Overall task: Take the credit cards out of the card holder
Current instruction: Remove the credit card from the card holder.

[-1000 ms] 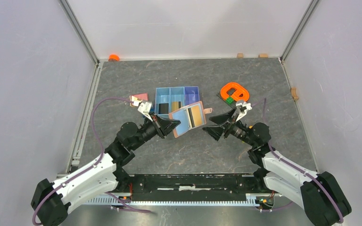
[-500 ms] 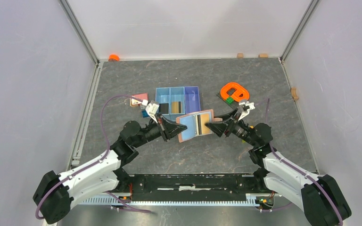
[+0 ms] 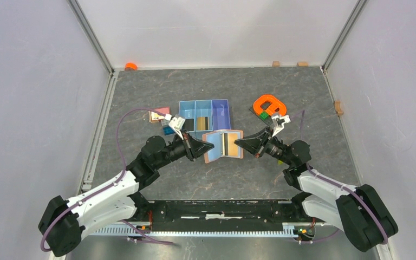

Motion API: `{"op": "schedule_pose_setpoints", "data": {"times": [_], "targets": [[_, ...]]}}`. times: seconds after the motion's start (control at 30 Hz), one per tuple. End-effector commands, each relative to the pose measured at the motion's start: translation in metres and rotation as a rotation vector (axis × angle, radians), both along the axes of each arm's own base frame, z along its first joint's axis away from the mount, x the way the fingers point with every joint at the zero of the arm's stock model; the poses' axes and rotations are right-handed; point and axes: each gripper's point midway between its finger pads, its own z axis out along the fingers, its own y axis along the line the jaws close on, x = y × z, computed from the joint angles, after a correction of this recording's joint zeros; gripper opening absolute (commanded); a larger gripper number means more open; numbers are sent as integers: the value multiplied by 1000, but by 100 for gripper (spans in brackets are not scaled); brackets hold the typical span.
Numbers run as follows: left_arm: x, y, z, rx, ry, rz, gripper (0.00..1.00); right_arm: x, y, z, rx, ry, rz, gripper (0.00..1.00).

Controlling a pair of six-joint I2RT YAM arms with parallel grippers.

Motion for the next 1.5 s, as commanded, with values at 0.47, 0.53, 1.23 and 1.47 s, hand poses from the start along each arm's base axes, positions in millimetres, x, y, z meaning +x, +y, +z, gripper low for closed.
{"op": "schedule_pose_setpoints", "data": {"times": [0.47,0.53,1.23,1.47], "targets": [[70,84,-19,174,114,634,67,37,-15,-39,-176,119,-180,0],[69,99,-12,151,104,694,70,42,-20,-44,-207,129,-217,0],[-2,-48,3,-26,41,-232,18,13,-5,-4,-43,28,-52,0],[17,-42,-22,59,117,-134,27,4,-2,6,4,26,-7,0]]}}
